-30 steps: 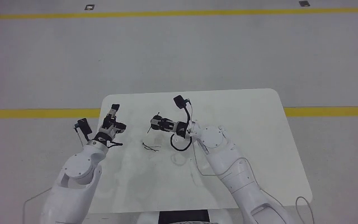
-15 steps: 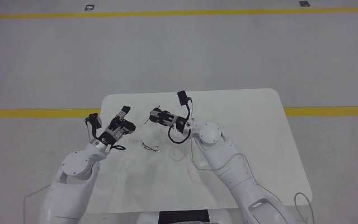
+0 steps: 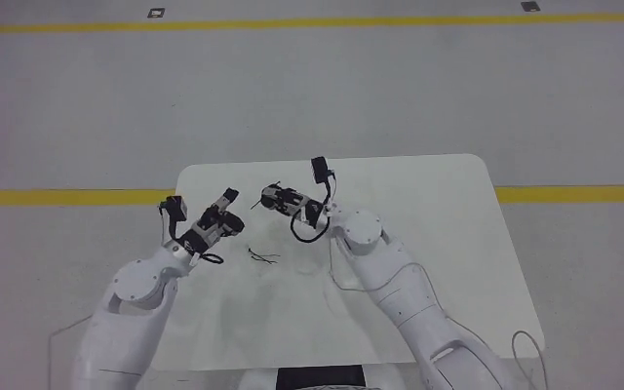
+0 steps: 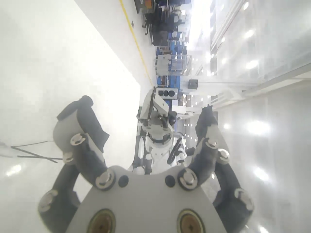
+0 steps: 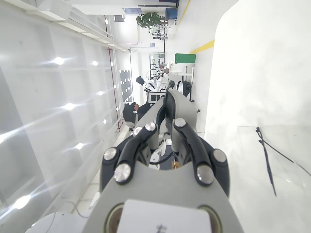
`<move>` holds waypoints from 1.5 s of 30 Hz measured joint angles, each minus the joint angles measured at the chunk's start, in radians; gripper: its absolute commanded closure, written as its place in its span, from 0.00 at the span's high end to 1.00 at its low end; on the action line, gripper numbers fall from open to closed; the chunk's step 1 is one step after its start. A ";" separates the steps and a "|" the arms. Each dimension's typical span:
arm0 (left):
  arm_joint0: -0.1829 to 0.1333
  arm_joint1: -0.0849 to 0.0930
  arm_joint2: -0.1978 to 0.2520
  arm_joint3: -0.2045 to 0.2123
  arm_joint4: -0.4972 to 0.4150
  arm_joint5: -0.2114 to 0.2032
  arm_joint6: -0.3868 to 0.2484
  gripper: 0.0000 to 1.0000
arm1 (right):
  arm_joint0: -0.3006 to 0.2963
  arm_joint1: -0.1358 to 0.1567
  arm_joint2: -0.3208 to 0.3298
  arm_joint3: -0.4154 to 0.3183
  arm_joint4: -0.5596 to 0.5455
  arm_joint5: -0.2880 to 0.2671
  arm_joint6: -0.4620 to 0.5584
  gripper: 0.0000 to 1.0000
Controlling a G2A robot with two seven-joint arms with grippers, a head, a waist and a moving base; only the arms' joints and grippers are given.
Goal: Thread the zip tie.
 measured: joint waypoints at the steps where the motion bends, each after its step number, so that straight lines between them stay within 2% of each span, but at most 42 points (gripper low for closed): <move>1: 0.000 0.002 -0.002 -0.001 0.010 -0.012 -0.017 1.00 | 0.003 -0.001 -0.001 0.006 0.006 0.001 -0.006 0.00; 3: 0.001 0.003 -0.005 -0.002 0.021 -0.025 -0.023 1.00 | 0.004 -0.001 -0.001 0.009 0.009 0.001 -0.008 0.00; 11: -0.004 0.002 0.005 0.000 0.006 -0.025 -0.015 1.00 | -0.005 -0.001 -0.004 0.000 0.013 0.002 -0.013 0.00; 16: -0.021 0.006 -0.002 0.029 -0.110 -0.019 -0.131 1.00 | -0.005 -0.004 -0.024 -0.005 0.052 0.013 -0.001 0.00; 22: -0.051 0.010 0.001 0.071 -0.180 0.011 -0.217 1.00 | 0.012 -0.011 -0.050 0.021 0.082 0.033 -0.014 0.00; 25: -0.055 0.011 -0.001 0.074 -0.185 0.012 -0.229 1.00 | 0.013 -0.011 -0.050 0.021 0.078 0.035 -0.024 0.00; 31: -0.060 0.011 0.012 0.071 -0.169 0.014 -0.211 1.00 | 0.003 -0.010 -0.053 0.010 0.074 0.036 -0.032 0.00; 34: -0.067 0.013 0.018 0.081 -0.164 0.013 -0.205 0.83 | -0.009 -0.007 -0.056 -0.011 0.070 0.042 -0.038 0.00; 36: -0.071 0.013 0.022 0.085 -0.160 0.011 -0.196 0.58 | -0.013 -0.005 -0.056 -0.020 0.068 0.045 -0.040 0.00; 37: -0.072 0.014 0.023 0.087 -0.159 0.010 -0.194 0.51 | -0.014 -0.004 -0.055 -0.023 0.068 0.046 -0.041 0.00; 41: -0.074 0.015 0.027 0.090 -0.157 0.007 -0.183 0.41 | -0.023 0.001 -0.051 -0.038 0.067 0.045 -0.045 0.00; 43: -0.074 0.016 0.028 0.091 -0.159 0.009 -0.180 0.33 | -0.028 0.004 -0.047 -0.044 0.069 0.047 -0.046 0.00; 45: -0.075 0.017 0.029 0.092 -0.161 0.010 -0.179 0.31 | -0.030 0.007 -0.046 -0.049 0.070 0.050 -0.045 0.00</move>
